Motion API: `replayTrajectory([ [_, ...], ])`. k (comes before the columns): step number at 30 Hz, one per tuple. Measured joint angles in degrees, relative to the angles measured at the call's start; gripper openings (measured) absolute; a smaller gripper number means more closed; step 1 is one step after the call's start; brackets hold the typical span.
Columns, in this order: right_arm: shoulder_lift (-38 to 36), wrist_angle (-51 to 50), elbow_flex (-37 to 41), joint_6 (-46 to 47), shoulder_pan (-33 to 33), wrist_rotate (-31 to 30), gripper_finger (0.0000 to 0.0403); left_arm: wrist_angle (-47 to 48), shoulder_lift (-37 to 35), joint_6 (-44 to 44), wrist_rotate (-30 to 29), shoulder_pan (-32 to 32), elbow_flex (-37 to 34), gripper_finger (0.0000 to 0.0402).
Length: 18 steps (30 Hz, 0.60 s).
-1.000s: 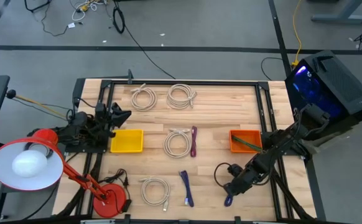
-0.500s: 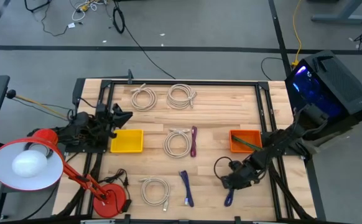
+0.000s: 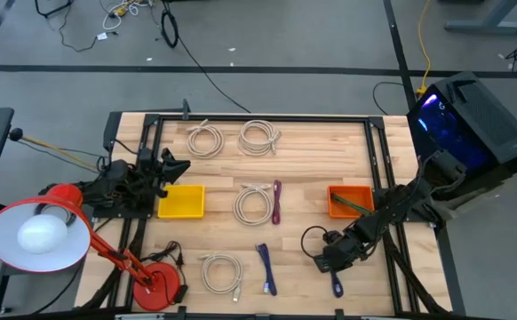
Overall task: Pick & Place USB Port
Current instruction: Put the black and blue charger cable into the orange bin
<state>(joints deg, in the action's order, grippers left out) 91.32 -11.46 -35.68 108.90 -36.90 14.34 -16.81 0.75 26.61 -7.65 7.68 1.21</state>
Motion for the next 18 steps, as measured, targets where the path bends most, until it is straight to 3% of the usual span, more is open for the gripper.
replayTrajectory([
  [18,-20.3,-17.2,0.3,-8.4,1.9,-12.5,0.0004,-0.1,0.0,0.2,-0.2,0.0,0.0,0.0053],
])
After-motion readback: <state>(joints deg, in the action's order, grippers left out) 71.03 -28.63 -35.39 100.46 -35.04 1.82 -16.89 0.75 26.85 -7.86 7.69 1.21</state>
